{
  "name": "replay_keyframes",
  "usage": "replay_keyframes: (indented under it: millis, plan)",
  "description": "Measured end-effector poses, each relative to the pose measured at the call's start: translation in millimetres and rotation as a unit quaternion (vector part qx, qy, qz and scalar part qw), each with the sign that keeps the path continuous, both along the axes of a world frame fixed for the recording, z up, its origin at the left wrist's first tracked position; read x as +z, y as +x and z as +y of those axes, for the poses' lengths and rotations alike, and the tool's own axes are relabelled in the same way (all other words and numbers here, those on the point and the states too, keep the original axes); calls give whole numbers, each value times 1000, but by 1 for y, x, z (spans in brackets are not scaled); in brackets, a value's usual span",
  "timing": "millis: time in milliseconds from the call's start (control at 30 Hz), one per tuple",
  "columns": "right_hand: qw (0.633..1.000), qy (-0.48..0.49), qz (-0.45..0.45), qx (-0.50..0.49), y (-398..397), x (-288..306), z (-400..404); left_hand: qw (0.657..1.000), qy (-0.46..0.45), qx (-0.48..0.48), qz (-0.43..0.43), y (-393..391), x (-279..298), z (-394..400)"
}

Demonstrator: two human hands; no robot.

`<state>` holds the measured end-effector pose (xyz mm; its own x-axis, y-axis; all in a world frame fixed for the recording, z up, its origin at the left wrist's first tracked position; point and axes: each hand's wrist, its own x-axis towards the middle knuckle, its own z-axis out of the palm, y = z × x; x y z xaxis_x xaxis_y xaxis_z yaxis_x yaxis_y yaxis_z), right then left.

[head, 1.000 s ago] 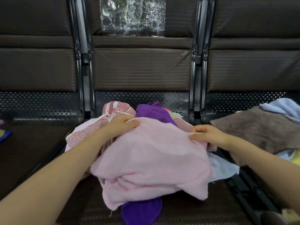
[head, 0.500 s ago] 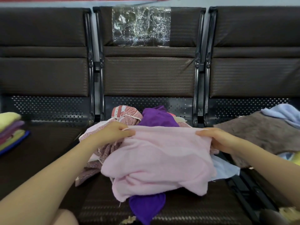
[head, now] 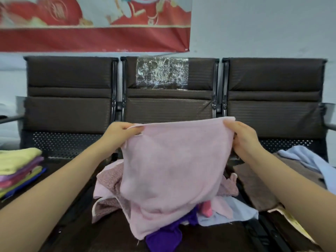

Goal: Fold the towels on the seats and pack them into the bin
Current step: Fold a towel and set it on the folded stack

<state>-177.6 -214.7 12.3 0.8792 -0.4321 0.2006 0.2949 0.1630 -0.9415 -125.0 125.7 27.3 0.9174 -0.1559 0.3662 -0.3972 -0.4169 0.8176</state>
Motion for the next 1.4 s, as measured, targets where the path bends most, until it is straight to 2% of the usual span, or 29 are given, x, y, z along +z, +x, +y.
replay_keyframes:
  millis: [133, 233, 333, 433, 500, 600, 733, 800, 867, 933, 1100, 1300, 1400]
  plan:
    - [993, 7, -119, 10, -4, 83, 16, 997, 35, 25, -66, -15, 78, 19]
    - [992, -66, -106, 28, -8, 128, 19, 992, 71, 45, -98, -25, 117, 34]
    - [985, -147, -74, 52, -17, 144, 21, 987, 130, 43, -87, -36, 136, 48]
    - [984, -143, -74, 75, -28, 148, 24, 984, 157, 18, -81, -50, 140, 61]
    - [985, -125, -86, 84, -38, 150, 29, 986, 134, 1, -100, -59, 140, 67]
    - [989, -69, -76, 110, -51, 155, 41, 991, 44, 5, -130, -71, 144, 74]
    - [982, 13, -55, 181, -56, 162, 53, 987, -115, -69, -86, -81, 154, 77]
    - [978, 41, -33, 203, -52, 162, 56, 985, -134, -101, -44, -78, 157, 77]
    - [981, 37, 8, 192, -41, 152, 52, 993, -88, -81, 0, -70, 152, 76]
    - [984, -17, 75, 160, -23, 129, 45, 998, -9, -35, 44, -53, 134, 75]
    - [958, -160, 207, 114, 17, 36, 29, 974, 178, 0, 137, -10, 58, 61]
    - [951, -129, 280, 13, 63, -54, 21, 956, 236, 39, 170, 46, -35, 36]
    - [949, -154, 274, -31, 85, -75, 18, 957, 235, 50, 161, 72, -61, 27]
